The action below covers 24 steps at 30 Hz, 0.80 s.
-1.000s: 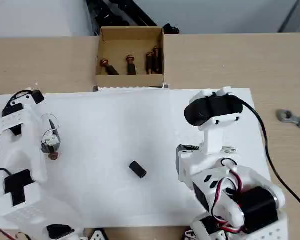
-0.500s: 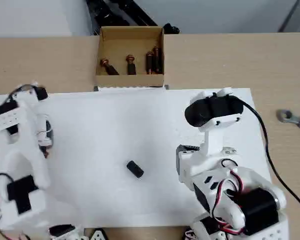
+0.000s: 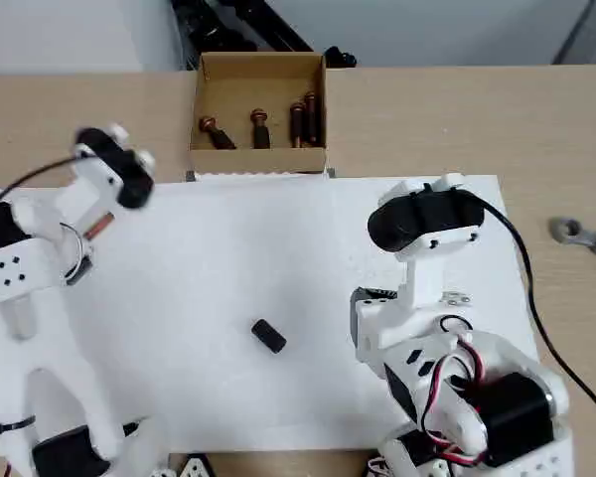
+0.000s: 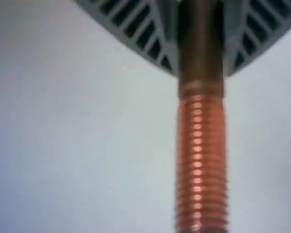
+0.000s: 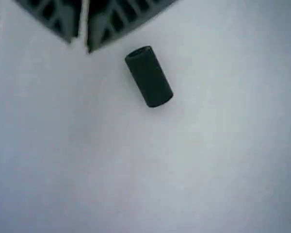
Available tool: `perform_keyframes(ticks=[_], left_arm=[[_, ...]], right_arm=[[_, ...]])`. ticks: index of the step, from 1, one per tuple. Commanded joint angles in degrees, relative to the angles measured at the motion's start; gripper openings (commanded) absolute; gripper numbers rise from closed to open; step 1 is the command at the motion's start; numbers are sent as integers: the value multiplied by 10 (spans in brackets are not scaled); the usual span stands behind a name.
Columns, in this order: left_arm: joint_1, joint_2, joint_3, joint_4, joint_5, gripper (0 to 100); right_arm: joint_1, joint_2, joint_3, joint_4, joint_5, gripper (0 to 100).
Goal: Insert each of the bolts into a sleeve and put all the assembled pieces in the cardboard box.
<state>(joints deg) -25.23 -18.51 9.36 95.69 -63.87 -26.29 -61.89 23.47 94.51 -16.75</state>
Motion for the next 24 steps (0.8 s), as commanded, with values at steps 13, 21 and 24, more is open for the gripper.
perform_keyframes(ticks=[13,21,24], left_arm=[[2,258,21,-91,-83,7],[1,325,21,-127,-68,66],[-1,325,21,-127,-65,121]], right_arm=[[35,-1,-3,-6,-4,7],[36,-2,25,-6,-4,7],[36,-4,32,-10,-4,7]])
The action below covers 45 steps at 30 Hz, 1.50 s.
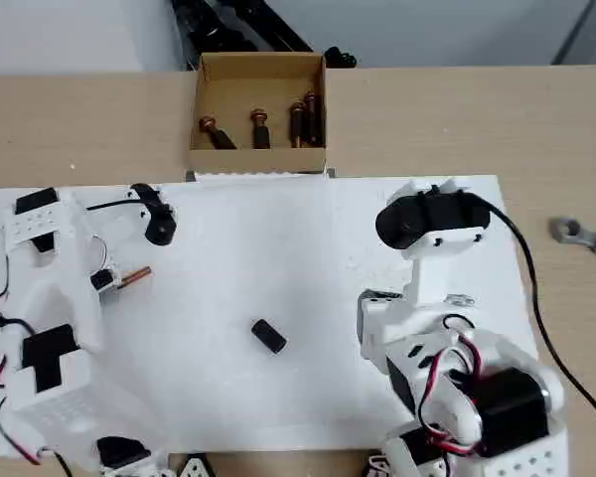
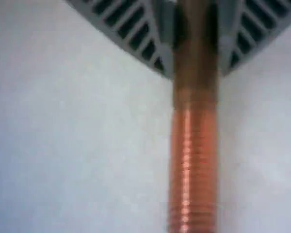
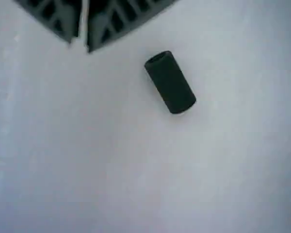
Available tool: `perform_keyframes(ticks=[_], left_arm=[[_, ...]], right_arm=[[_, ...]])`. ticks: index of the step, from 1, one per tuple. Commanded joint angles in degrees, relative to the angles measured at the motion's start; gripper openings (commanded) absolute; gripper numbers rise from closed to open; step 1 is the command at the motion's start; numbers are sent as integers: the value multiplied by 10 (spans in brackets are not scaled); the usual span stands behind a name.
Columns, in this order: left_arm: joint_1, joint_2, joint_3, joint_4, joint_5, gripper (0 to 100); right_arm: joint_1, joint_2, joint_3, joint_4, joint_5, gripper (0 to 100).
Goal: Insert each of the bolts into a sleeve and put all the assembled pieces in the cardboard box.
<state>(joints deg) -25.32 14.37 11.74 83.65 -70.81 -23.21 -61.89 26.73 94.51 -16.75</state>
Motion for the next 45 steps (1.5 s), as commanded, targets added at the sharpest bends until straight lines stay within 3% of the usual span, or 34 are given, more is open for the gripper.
perform_keyframes(ticks=[1,7,14,18,24,30,37,39,45], left_arm=[[-1,-4,-3,-7,4,137],[-1,-4,-37,15,64,182],[1,-4,-197,156,176,182],[-1,-5,-240,168,353,181],[2,-4,-198,169,643,182],[-15,-4,-139,167,874,181],[-47,0,-160,167,1131,181],[-56,1,-162,167,1172,181],[-47,2,-162,167,1175,183]], right_arm=[[5,-4,-1,-10,-4,7],[5,-4,-1,-10,-4,7],[5,-5,-1,-9,-4,7],[4,-5,-1,-9,-4,7],[3,-5,1,-11,-4,7],[3,-5,1,-11,-4,7],[3,-5,2,-11,-5,7],[3,-5,2,-11,-5,7],[3,-5,2,-11,-5,7]])
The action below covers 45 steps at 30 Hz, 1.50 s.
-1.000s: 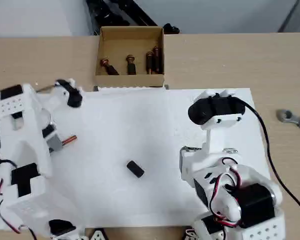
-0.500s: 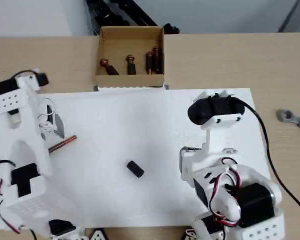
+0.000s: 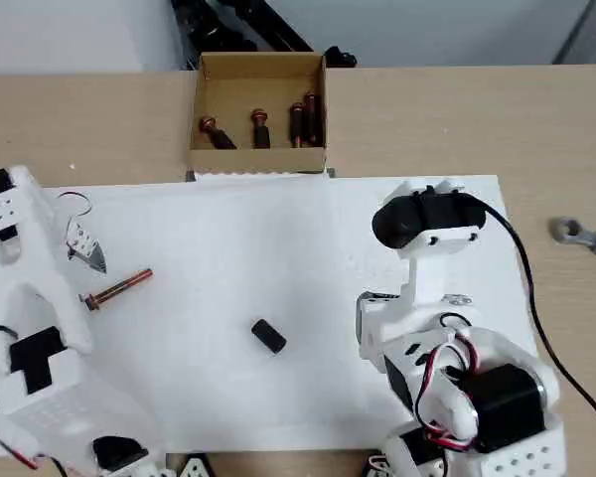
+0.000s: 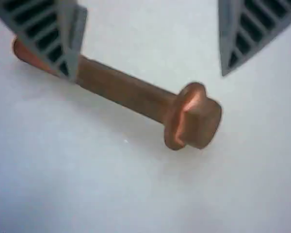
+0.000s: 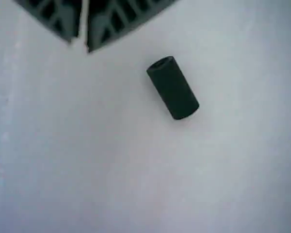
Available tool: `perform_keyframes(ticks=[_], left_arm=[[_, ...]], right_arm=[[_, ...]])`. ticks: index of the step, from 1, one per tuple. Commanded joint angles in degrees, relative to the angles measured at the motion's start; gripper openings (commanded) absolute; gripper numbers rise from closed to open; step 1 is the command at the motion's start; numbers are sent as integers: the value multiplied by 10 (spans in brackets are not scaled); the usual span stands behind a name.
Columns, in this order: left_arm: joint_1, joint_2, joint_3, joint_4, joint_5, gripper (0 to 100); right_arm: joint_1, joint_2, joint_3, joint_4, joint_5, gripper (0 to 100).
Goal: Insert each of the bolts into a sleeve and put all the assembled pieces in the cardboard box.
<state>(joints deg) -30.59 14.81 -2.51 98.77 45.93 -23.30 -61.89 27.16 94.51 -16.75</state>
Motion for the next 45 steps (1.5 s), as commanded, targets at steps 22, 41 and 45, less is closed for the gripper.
perform_keyframes(ticks=[22,41,45], left_arm=[[91,-3,22,-4,129,184],[43,-2,153,-192,195,182],[44,-2,180,-232,195,181]], right_arm=[[4,-4,-3,-11,-5,7],[4,-4,-3,-11,-4,7],[4,-4,-3,-11,-4,7]])
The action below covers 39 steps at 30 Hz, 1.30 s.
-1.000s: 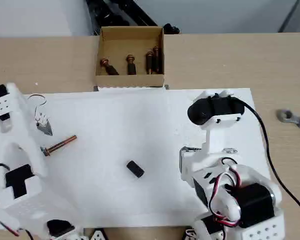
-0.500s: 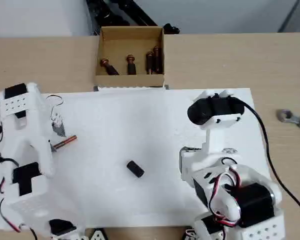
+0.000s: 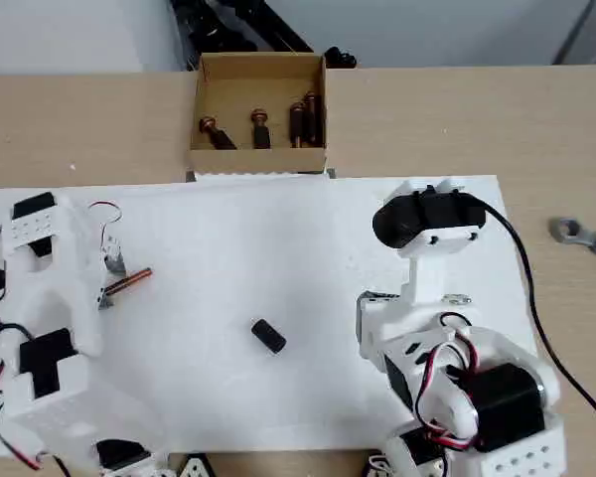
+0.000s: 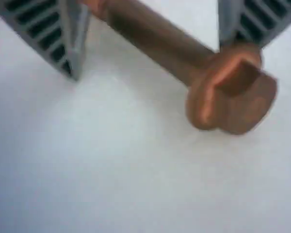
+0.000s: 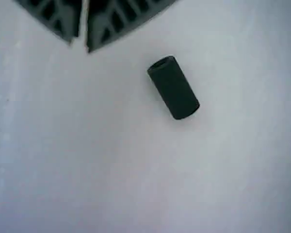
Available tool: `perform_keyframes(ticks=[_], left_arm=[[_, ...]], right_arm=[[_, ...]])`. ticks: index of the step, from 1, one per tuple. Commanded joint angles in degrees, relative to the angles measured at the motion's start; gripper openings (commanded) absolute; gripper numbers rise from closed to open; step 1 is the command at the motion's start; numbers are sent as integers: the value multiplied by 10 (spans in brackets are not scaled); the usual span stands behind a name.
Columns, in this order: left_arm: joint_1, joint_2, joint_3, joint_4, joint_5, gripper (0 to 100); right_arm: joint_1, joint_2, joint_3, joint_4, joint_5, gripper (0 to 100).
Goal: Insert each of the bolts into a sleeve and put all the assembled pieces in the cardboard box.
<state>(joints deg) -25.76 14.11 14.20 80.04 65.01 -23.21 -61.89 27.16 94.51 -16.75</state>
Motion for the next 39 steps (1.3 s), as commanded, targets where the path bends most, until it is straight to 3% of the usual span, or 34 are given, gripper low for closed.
perform_keyframes(ticks=[1,7,13,16,21,29,39], left_arm=[[-5,5,24,-61,4,181],[-5,5,110,-148,3,177],[-4,2,111,-150,-36,0],[-3,-1,109,-139,-40,4],[-2,-2,51,-62,-54,6],[-2,1,-211,196,-193,6],[23,-2,-279,202,-276,7]], right_arm=[[3,-4,-3,-11,-4,7],[3,-4,-3,-11,-4,7],[3,-4,-3,-11,-4,7],[3,-4,-3,-11,-4,7],[3,-2,-3,-11,-4,7],[3,-4,-3,-11,-4,7],[3,-5,-3,-6,-6,7]])
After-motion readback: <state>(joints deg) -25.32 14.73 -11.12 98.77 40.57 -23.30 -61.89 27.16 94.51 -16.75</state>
